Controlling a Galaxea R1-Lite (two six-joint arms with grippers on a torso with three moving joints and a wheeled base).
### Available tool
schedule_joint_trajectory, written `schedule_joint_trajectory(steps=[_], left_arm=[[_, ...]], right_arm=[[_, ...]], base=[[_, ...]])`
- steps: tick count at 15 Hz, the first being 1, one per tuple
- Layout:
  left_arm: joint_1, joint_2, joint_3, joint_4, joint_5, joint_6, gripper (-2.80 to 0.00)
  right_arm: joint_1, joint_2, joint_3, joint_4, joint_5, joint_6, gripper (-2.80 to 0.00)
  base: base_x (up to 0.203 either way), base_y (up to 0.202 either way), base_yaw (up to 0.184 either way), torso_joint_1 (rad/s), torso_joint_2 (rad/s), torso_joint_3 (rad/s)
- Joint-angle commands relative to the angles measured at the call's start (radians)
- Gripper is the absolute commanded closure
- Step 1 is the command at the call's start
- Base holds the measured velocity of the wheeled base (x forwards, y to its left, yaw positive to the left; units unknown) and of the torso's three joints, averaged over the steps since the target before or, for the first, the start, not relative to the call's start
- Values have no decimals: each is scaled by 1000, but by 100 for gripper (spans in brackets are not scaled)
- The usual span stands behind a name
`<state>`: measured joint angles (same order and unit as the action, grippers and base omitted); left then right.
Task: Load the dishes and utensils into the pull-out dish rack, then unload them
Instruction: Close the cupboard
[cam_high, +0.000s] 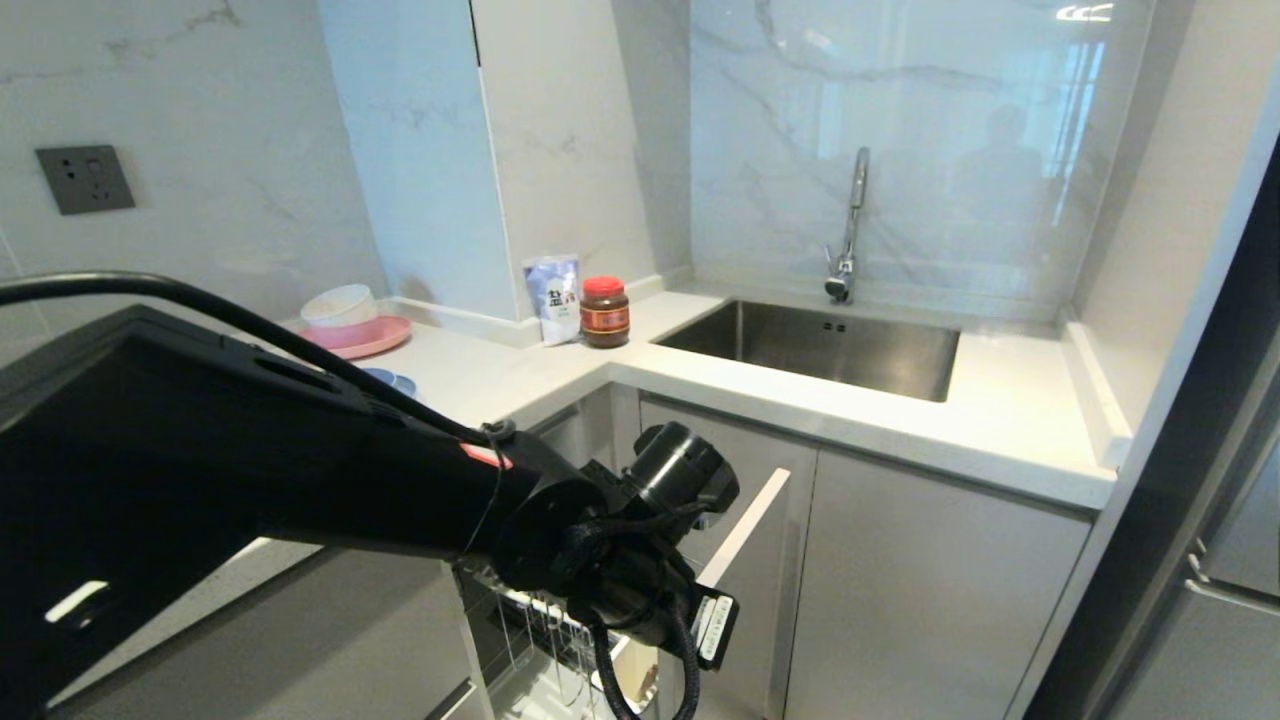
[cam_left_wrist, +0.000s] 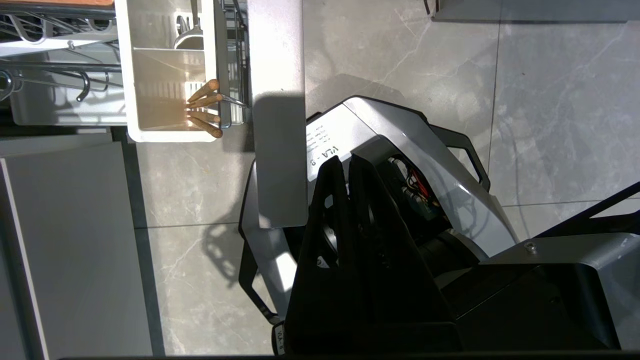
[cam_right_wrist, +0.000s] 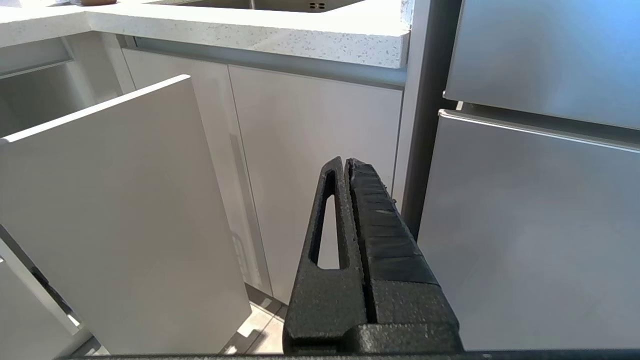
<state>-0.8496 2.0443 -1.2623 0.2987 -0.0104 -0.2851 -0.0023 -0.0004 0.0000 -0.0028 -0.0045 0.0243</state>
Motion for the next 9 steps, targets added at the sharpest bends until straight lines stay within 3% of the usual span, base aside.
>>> schedule_joint_trajectory(steps=[1, 6, 9], left_arm=[[0, 11, 0, 1, 0, -2, 0], [3, 31, -2, 0, 5, -1, 0], [6, 27, -3, 0, 41, -1, 0]], right_arm=[[1, -4, 2, 0, 0, 0, 0], [-1, -4, 2, 0, 0, 0, 0], [0, -4, 2, 0, 0, 0, 0]], base=[[0, 0, 0, 0, 0, 0], [0, 0, 0, 0, 0, 0], [0, 0, 0, 0, 0, 0]])
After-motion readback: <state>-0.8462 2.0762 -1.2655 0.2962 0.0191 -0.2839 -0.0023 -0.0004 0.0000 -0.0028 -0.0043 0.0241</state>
